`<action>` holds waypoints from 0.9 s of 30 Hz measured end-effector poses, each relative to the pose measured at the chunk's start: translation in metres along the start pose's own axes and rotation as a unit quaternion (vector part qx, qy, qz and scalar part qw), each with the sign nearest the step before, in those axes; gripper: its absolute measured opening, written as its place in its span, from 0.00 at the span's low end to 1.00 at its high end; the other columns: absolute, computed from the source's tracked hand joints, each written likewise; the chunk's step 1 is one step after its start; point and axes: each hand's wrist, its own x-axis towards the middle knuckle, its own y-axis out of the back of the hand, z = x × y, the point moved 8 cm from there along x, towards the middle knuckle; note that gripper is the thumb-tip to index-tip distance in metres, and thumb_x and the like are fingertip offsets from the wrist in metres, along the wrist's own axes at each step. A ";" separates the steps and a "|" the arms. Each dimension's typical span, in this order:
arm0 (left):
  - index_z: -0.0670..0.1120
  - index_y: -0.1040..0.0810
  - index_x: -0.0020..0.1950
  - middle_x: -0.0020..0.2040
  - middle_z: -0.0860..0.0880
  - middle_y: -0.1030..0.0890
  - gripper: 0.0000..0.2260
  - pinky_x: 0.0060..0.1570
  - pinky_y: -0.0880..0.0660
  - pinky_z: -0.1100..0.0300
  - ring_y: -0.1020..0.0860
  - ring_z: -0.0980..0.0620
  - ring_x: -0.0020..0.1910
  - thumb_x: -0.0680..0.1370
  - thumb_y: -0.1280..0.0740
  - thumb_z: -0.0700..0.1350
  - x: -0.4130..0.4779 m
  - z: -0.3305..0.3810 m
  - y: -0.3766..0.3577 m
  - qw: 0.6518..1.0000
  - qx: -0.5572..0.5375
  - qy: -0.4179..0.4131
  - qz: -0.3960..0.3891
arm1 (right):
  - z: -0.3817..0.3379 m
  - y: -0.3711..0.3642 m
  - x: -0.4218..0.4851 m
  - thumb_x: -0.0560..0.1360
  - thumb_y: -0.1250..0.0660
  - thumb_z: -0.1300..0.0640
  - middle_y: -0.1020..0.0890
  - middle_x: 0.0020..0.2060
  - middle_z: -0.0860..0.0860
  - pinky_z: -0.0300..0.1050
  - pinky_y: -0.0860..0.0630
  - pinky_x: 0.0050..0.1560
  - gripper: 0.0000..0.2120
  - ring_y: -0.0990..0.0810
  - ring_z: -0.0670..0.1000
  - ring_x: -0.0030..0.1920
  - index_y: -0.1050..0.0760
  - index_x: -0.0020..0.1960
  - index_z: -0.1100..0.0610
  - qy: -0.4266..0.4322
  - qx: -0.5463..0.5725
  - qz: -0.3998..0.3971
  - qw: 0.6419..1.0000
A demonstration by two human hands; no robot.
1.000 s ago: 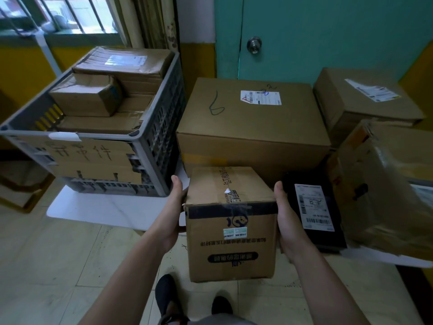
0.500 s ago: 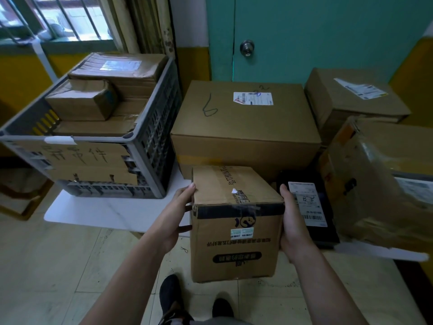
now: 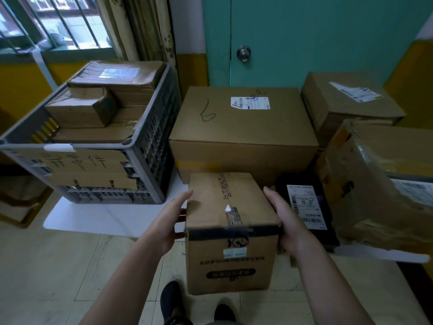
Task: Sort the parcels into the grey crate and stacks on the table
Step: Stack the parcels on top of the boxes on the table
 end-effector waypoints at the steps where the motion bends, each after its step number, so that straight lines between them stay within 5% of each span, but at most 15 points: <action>1: 0.49 0.23 0.60 0.53 0.45 0.20 0.17 0.51 0.25 0.50 0.22 0.47 0.53 0.79 0.36 0.59 0.000 -0.001 -0.001 1.000 0.005 0.003 -0.005 | 0.001 -0.001 0.001 0.77 0.37 0.38 0.14 0.51 0.56 0.58 0.22 0.59 0.20 0.17 0.58 0.55 0.20 0.58 0.51 -0.003 -0.013 -0.002 1.000; 5: 0.53 0.24 0.53 0.50 0.52 0.19 0.09 0.50 0.24 0.51 0.22 0.52 0.51 0.80 0.34 0.57 -0.002 0.003 -0.004 0.999 0.030 -0.019 -0.006 | 0.003 -0.007 0.001 0.78 0.36 0.40 0.15 0.51 0.54 0.54 0.21 0.56 0.17 0.17 0.56 0.53 0.21 0.58 0.50 0.016 -0.086 0.006 0.996; 10: 0.51 0.29 0.70 0.58 0.48 0.18 0.24 0.50 0.19 0.50 0.17 0.48 0.53 0.77 0.30 0.58 -0.005 0.010 0.000 0.998 0.022 -0.064 0.008 | -0.003 -0.011 0.000 0.78 0.33 0.43 0.17 0.54 0.49 0.52 0.22 0.58 0.13 0.19 0.51 0.55 0.24 0.60 0.45 0.075 -0.113 0.036 0.990; 17: 0.50 0.29 0.65 0.59 0.49 0.21 0.27 0.51 0.23 0.55 0.20 0.50 0.56 0.72 0.30 0.62 -0.012 0.020 -0.001 0.994 0.008 -0.111 0.008 | -0.015 -0.011 -0.010 0.73 0.29 0.43 0.18 0.55 0.47 0.51 0.21 0.53 0.17 0.19 0.49 0.55 0.26 0.60 0.43 0.140 -0.074 0.070 0.985; 23: 0.50 0.32 0.72 0.61 0.50 0.20 0.35 0.48 0.26 0.63 0.20 0.55 0.56 0.67 0.27 0.58 -0.013 0.027 -0.002 0.986 -0.002 -0.168 -0.003 | -0.028 -0.012 -0.016 0.63 0.26 0.43 0.17 0.53 0.48 0.49 0.21 0.49 0.24 0.18 0.49 0.53 0.24 0.56 0.51 0.197 -0.057 0.081 0.975; 27: 0.51 0.31 0.70 0.61 0.49 0.20 0.33 0.50 0.25 0.61 0.20 0.55 0.57 0.68 0.28 0.60 -0.011 0.027 -0.001 0.985 -0.009 -0.172 -0.013 | -0.026 -0.013 -0.016 0.66 0.26 0.45 0.17 0.53 0.48 0.50 0.21 0.51 0.21 0.18 0.50 0.53 0.24 0.56 0.52 0.202 -0.062 0.086 0.974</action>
